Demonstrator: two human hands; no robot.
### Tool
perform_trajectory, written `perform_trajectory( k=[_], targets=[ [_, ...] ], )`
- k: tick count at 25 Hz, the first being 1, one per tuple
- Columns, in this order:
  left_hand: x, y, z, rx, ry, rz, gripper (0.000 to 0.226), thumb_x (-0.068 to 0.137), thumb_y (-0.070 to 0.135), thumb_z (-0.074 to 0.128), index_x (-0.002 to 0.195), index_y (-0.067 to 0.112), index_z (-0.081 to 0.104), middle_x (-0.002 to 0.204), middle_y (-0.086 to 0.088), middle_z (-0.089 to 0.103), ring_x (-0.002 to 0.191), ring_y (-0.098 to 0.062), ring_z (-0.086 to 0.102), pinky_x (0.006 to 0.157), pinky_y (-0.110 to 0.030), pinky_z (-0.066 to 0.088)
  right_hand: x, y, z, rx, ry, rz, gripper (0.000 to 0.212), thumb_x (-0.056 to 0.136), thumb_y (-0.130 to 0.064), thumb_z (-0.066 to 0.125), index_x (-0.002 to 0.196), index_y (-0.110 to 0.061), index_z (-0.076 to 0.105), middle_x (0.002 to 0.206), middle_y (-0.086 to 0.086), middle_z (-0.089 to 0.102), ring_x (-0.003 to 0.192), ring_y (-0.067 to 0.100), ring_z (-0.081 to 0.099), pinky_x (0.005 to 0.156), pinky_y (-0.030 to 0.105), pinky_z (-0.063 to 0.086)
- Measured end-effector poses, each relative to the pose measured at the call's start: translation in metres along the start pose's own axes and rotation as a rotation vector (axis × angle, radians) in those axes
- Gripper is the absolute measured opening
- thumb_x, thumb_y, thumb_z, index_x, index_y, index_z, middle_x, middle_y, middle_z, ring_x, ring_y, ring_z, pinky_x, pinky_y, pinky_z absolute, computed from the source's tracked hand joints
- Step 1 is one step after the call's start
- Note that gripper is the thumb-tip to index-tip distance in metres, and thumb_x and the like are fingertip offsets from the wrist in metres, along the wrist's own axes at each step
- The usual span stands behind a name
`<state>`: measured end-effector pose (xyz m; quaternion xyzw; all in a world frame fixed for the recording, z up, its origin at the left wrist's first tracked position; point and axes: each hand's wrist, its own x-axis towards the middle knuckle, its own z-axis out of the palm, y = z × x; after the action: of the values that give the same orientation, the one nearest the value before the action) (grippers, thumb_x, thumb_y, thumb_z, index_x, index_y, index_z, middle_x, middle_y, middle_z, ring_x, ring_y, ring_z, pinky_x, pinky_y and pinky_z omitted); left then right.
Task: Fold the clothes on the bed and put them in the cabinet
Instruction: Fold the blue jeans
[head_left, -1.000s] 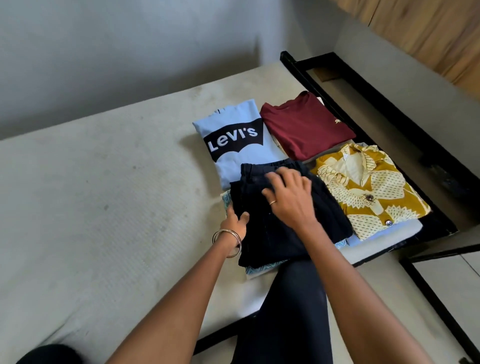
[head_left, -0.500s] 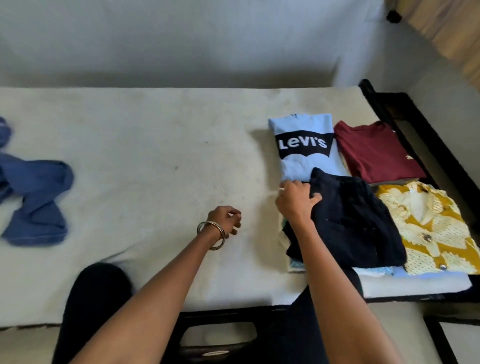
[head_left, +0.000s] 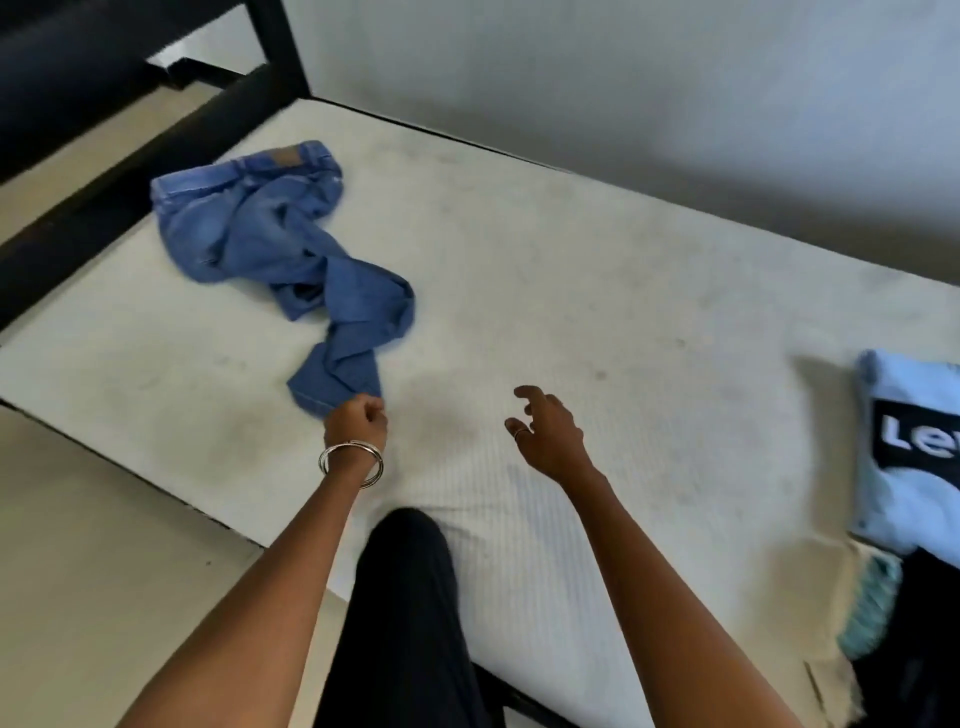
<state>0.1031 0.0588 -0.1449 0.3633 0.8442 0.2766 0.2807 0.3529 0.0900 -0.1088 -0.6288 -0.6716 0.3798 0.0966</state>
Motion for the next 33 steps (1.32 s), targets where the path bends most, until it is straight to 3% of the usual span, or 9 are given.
perform_trajectory(
  k=[8, 14, 17, 20, 24, 27, 29, 31, 33],
  targets=[
    [0.103, -0.026, -0.013, 0.277, 0.079, -0.202, 0.099, 0.073, 0.062, 0.071, 0.150, 0.024, 0.022, 0.150, -0.009, 0.023, 0.126, -0.041, 0.032, 0.097, -0.058, 0.036, 0.082, -0.040, 0.098, -0.259, -0.264, -0.105, 0.080, 0.094, -0.042, 0.058, 0.156, -0.021, 0.011, 0.162, 0.008, 0.011, 0.145, 0.034, 0.018, 0.113, 0.050, 0.026],
    [0.138, -0.018, -0.015, 0.040, 0.055, -0.178, 0.038, 0.082, 0.025, 0.069, 0.119, 0.020, 0.063, 0.109, -0.009, 0.068, 0.105, -0.031, 0.059, 0.088, -0.035, 0.046, 0.095, -0.028, 0.113, -0.301, -0.334, -0.066, 0.081, 0.096, -0.048, 0.053, 0.157, -0.024, 0.007, 0.165, 0.004, 0.000, 0.150, 0.029, 0.005, 0.118, 0.048, 0.017],
    [0.086, 0.017, -0.001, -0.480, -0.217, -0.024, 0.032, 0.077, -0.006, 0.070, 0.106, 0.006, 0.068, 0.091, -0.006, 0.067, 0.087, -0.017, 0.062, 0.078, -0.027, 0.047, 0.094, -0.066, 0.078, 0.466, -0.291, 0.160, 0.054, 0.095, -0.054, 0.051, 0.127, -0.012, 0.061, 0.134, 0.011, 0.059, 0.129, 0.031, 0.052, 0.106, 0.047, 0.042],
    [0.013, 0.050, 0.013, -0.525, -0.587, 0.158, 0.029, 0.081, -0.011, 0.065, 0.106, 0.004, 0.065, 0.090, -0.001, 0.067, 0.084, -0.004, 0.064, 0.082, -0.022, 0.050, 0.090, -0.092, 0.030, 1.180, -0.276, 0.413, 0.052, 0.092, -0.051, 0.059, 0.085, -0.002, 0.072, 0.093, 0.016, 0.075, 0.090, 0.033, 0.072, 0.084, 0.043, 0.056],
    [-0.012, 0.046, -0.012, -0.246, -0.954, 0.201, 0.016, 0.084, 0.004, 0.071, 0.092, 0.016, 0.065, 0.079, 0.011, 0.067, 0.078, 0.000, 0.062, 0.076, -0.018, 0.050, 0.073, -0.093, -0.028, 0.844, -0.268, 0.229, 0.013, 0.083, 0.002, 0.067, 0.094, 0.008, 0.071, 0.082, 0.015, 0.069, 0.058, 0.024, 0.058, 0.059, 0.031, 0.050],
    [-0.030, 0.067, -0.017, -0.162, -0.846, 0.270, 0.008, 0.087, 0.001, 0.065, 0.090, 0.008, 0.066, 0.066, 0.019, 0.065, 0.069, 0.005, 0.060, 0.073, -0.022, 0.050, 0.052, -0.112, -0.042, 0.540, -0.292, 0.159, 0.029, 0.089, -0.029, 0.069, 0.094, 0.000, 0.068, 0.085, 0.012, 0.063, 0.057, 0.016, 0.046, 0.051, 0.026, 0.035],
    [-0.052, 0.094, -0.009, -0.112, -0.744, 0.384, 0.014, 0.089, 0.002, 0.062, 0.102, 0.004, 0.067, 0.078, 0.015, 0.064, 0.072, 0.005, 0.057, 0.077, -0.022, 0.051, 0.039, -0.123, -0.032, -0.063, -0.242, 0.099, 0.061, 0.077, -0.063, 0.070, 0.108, -0.011, 0.060, 0.102, 0.007, 0.061, 0.090, 0.023, 0.058, 0.069, 0.032, 0.044],
    [-0.075, 0.110, -0.006, -0.069, -0.766, 0.474, 0.026, 0.091, 0.004, 0.060, 0.117, 0.006, 0.063, 0.095, 0.007, 0.064, 0.080, 0.000, 0.058, 0.077, -0.015, 0.049, 0.030, -0.128, -0.029, -0.410, -0.129, 0.011, 0.056, 0.082, -0.057, 0.069, 0.117, -0.015, 0.056, 0.111, 0.005, 0.062, 0.108, 0.026, 0.058, 0.080, 0.035, 0.045],
    [-0.087, 0.102, -0.004, -0.161, -0.967, 0.402, 0.036, 0.093, 0.008, 0.059, 0.127, 0.017, 0.056, 0.106, 0.004, 0.067, 0.094, -0.013, 0.066, 0.080, -0.025, 0.052, 0.025, -0.127, -0.054, -0.149, -0.162, -0.158, 0.027, 0.090, -0.033, 0.067, 0.102, -0.009, 0.064, 0.095, 0.007, 0.069, 0.091, 0.025, 0.068, 0.075, 0.034, 0.049]
  ],
)
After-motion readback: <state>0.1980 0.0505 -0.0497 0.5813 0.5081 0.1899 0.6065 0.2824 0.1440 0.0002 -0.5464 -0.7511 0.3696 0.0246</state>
